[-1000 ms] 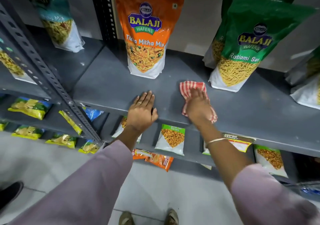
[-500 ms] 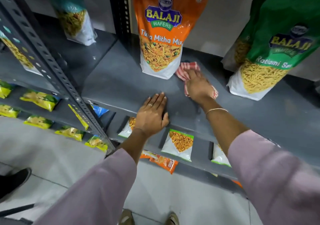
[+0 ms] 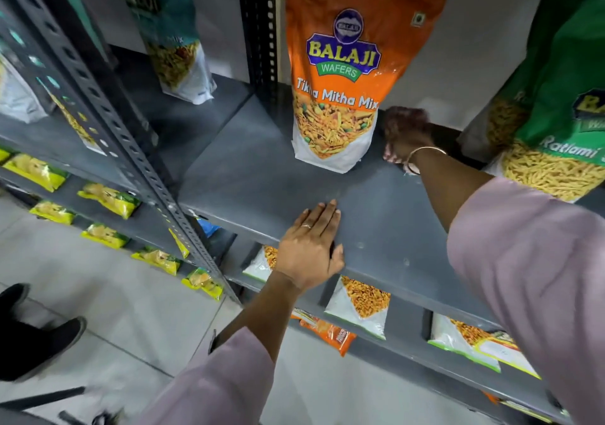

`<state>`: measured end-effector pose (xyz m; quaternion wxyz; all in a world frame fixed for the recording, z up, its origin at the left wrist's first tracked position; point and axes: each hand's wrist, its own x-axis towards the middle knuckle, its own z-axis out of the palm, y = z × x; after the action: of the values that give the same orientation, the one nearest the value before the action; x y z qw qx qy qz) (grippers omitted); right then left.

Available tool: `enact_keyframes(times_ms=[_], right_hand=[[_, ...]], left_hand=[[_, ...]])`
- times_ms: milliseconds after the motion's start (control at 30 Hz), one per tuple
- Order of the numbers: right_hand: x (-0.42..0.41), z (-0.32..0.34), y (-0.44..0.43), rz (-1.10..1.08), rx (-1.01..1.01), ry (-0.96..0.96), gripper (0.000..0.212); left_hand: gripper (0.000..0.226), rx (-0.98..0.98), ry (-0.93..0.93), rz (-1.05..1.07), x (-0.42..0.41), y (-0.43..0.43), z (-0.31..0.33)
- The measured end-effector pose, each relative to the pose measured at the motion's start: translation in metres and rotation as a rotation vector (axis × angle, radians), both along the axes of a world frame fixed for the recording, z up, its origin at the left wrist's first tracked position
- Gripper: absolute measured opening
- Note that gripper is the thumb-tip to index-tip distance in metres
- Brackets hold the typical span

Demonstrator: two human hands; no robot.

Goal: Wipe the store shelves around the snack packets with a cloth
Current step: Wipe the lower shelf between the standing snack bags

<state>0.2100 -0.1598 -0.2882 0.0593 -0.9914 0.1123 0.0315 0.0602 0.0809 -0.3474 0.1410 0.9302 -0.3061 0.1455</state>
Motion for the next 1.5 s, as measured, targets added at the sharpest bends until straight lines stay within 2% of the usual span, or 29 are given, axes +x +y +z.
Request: enact_keyframes(times_ms=[67, 133, 300, 467, 567, 700, 733, 767, 833, 867, 900, 967, 1033, 1067, 1100, 1200, 1267, 1333, 1367, 1433, 1500], right_hand=[[-0.001, 0.001, 0.011, 0.115, -0.050, 0.005, 0.074], [-0.013, -0.002, 0.015, 0.096, -0.030, 0.053, 0.065], [-0.060, -0.010, 0.018, -0.011, 0.077, 0.021, 0.055], [-0.139, 0.003, 0.052, -0.020, 0.096, 0.003, 0.074], [-0.197, 0.006, 0.071, -0.019, 0.204, -0.041, 0.069], [-0.266, 0.009, 0.062, 0.133, 0.197, -0.008, 0.064], [-0.276, 0.015, 0.049, 0.068, 0.226, 0.032, 0.062], [-0.282, 0.022, 0.033, -0.085, 0.262, 0.038, 0.060], [-0.283, 0.031, 0.002, -0.479, 0.282, -0.069, 0.056], [-0.276, 0.028, -0.001, -0.570, 0.238, -0.100, 0.055], [-0.267, 0.025, 0.009, -0.544, 0.169, -0.061, 0.053], [-0.244, 0.007, 0.055, -0.285, 0.132, 0.055, 0.053], [-0.229, -0.011, 0.089, -0.093, 0.138, 0.014, 0.057], [-0.226, -0.015, 0.090, -0.082, 0.123, -0.008, 0.056], [-0.228, -0.013, 0.081, -0.117, 0.138, -0.007, 0.056], [-0.258, -0.012, 0.029, -0.276, -0.028, 0.063, 0.069], [-0.279, -0.005, -0.015, -0.578, 0.019, 0.085, 0.072], [-0.284, -0.002, -0.034, -0.725, 0.062, 0.107, 0.068], [-0.277, -0.003, -0.030, -0.702, 0.048, 0.136, 0.072], [-0.256, -0.016, -0.001, -0.472, -0.011, 0.147, 0.080], [-0.240, -0.017, 0.037, -0.248, 0.043, 0.119, 0.069]], left_hand=[[0.056, -0.008, -0.015, 0.000, 0.001, 0.000, -0.002], [0.054, -0.023, -0.022, -0.002, 0.001, 0.000, -0.002], [0.055, 0.016, 0.032, -0.019, -0.002, 0.002, 0.004], [0.057, 0.082, 0.104, -0.018, -0.003, 0.001, 0.007], [0.056, 0.056, 0.111, -0.019, -0.004, 0.000, 0.007], [0.054, 0.030, 0.085, -0.024, -0.007, 0.002, 0.009], [0.054, 0.030, 0.081, -0.023, -0.008, 0.002, 0.009], [0.054, 0.031, 0.078, -0.020, -0.008, 0.002, 0.010], [0.054, 0.042, 0.089, -0.012, -0.008, 0.002, 0.010], [0.055, 0.053, 0.102, -0.011, -0.008, 0.002, 0.009], [0.056, 0.062, 0.113, -0.009, -0.007, 0.002, 0.009], [0.056, 0.068, 0.122, -0.012, -0.006, 0.002, 0.007], [0.056, 0.070, 0.117, -0.015, -0.006, 0.002, 0.008], [0.056, 0.069, 0.109, -0.018, -0.006, 0.002, 0.008], [0.057, 0.068, 0.103, -0.020, -0.006, 0.002, 0.007], [0.057, 0.045, 0.100, -0.009, -0.004, 0.003, 0.004], [0.058, 0.041, 0.114, -0.004, -0.003, 0.003, 0.003], [0.060, 0.056, 0.143, 0.000, -0.003, 0.003, 0.001], [0.060, 0.060, 0.143, 0.002, -0.003, 0.003, 0.001], [0.060, 0.068, 0.137, 0.007, -0.004, 0.003, 0.002], [0.060, 0.079, 0.149, 0.021, -0.007, 0.002, 0.004]])
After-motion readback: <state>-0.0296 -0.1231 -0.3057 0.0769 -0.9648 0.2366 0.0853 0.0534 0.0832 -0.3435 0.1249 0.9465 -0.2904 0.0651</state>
